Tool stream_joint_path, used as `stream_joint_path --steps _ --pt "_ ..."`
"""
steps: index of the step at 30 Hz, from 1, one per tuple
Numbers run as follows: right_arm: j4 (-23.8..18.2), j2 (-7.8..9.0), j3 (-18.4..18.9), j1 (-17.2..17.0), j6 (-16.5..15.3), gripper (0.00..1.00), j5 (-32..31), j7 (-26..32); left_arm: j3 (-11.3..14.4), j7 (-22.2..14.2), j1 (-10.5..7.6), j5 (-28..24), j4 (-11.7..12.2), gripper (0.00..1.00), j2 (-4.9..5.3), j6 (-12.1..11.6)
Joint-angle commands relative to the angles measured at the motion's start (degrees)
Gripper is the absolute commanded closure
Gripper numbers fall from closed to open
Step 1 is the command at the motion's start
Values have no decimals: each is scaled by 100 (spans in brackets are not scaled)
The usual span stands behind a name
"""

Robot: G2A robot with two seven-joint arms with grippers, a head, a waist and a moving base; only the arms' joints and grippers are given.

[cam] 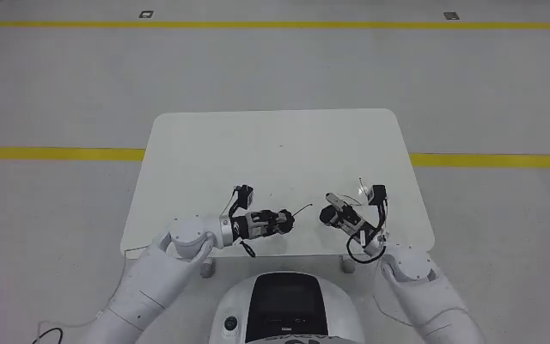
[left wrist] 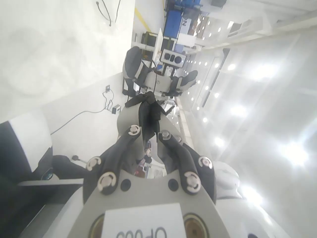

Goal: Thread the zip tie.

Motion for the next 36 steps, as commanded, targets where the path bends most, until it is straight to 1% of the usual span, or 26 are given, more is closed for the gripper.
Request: stream_joint_path --steps 1,3,4,6,7,8,9,14,15,16,17,18,20,21,23,25,27,32,34,35,36 --pt "144 25 81 102 0 0 186 786 -94 -504 -20 -7 75 100 55 -43" --pt "340 37 115 224 0 0 378 1297 -156 -870 -51 -49 184 100 94 -49" --pt "481 36 118 307 0 0 523 1560 -170 -1051 -72 -8 227 100 115 -97" --pt "679 33 91 452 0 0 624 1933 -184 -1258 -81 -88 293 100 135 -92" --pt "773 27 64 529 0 0 675 2124 -182 -1342 -103 -57 303 100 146 -134" --pt "899 21 67 595 0 0 712 2196 -176 -1387 -109 -47 311 100 154 -206" --pt "899 21 67 595 0 0 712 2196 -178 -1363 -114 -14 305 100 156 -229" --pt "899 21 67 595 0 0 712 2196 -178 -1363 -114 -14 305 100 156 -229" --pt "899 21 67 595 0 0 712 2196 -145 -1326 -90 -120 310 100 146 -211" --pt "899 21 67 595 0 0 712 2196 -100 -1399 -109 -253 366 100 136 -161" --pt "854 11 26 586 13 0 870 2261 -53 -1494 -165 -339 442 100 127 -116" --pt "936 13 35 617 0 0 1071 2428 10 -1600 -249 -394 529 100 116 -109" --pt "1108 24 81 699 0 0 1154 2622 144 -1868 -346 -523 620 100 93 -118" --pt "1214 22 81 740 0 0 1331 2867 213 -2002 -415 -586 699 100 81 -124" --pt "1371 19 92 809 0 0 1487 3146 323 -2214 -516 -660 807 100 63 -133" --pt "1564 9 82 901 0 0 1677 3510 432 -2253 -613 -669 925 100 41 -182" --pt "1744 3 23 1026 0 0 1802 3979 519 -2229 -686 -678 990 100 20 -236" --pt "1785 3 32 1048 0 0 1812 3993 519 -2229 -686 -678 990 100 20 -236" --pt "1785 3 32 1048 0 0 1812 3993 551 -2128 -660 -687 957 100 15 -227" --pt "1712 -3 -11 1025 44 0 1804 3907 576 -2119 -653 -724 943 100 15 -214" --pt "1679 -4 -50 1011 84 0 1811 3938 593 -2158 -648 -795 947 100 13 -208"
